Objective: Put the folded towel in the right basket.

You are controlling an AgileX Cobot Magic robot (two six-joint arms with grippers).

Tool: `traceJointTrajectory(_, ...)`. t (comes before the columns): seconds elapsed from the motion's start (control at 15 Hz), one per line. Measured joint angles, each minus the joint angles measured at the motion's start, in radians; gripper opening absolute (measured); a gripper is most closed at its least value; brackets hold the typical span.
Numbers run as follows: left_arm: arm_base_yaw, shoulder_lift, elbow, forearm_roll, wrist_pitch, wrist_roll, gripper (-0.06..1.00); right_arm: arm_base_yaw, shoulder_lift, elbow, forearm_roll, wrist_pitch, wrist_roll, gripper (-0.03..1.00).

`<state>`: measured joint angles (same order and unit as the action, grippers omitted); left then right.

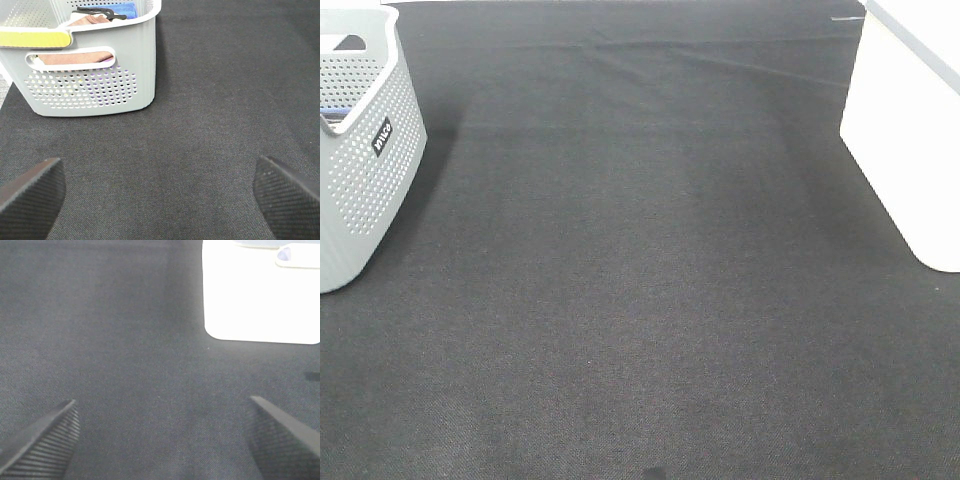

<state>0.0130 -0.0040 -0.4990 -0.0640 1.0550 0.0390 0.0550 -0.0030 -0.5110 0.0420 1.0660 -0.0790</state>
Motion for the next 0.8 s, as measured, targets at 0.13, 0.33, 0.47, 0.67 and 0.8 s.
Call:
traceJointTrajectory(0.13,0.000,0.000,0.000,0.000,0.000,0.000,0.97,0.000,-0.003,0.000,0.001,0.001,0.000,0.84)
traceJointTrajectory(0.33,0.000,0.000,0.000,0.000,0.000,0.000,0.97,-0.031,-0.004,0.000,0.007,0.001,0.000,0.84)
traceJointTrajectory(0.47,0.000,0.000,0.000,0.000,0.000,0.000,0.97,-0.062,-0.004,0.000,0.007,0.001,0.000,0.84)
traceJointTrajectory(0.67,0.000,0.000,0.000,0.000,0.000,0.000,0.97,-0.062,-0.004,0.000,0.007,0.001,0.000,0.84)
traceJointTrajectory(0.8,0.000,0.000,0.000,0.000,0.000,0.000,0.97,-0.062,-0.004,0.000,0.007,0.001,0.000,0.84)
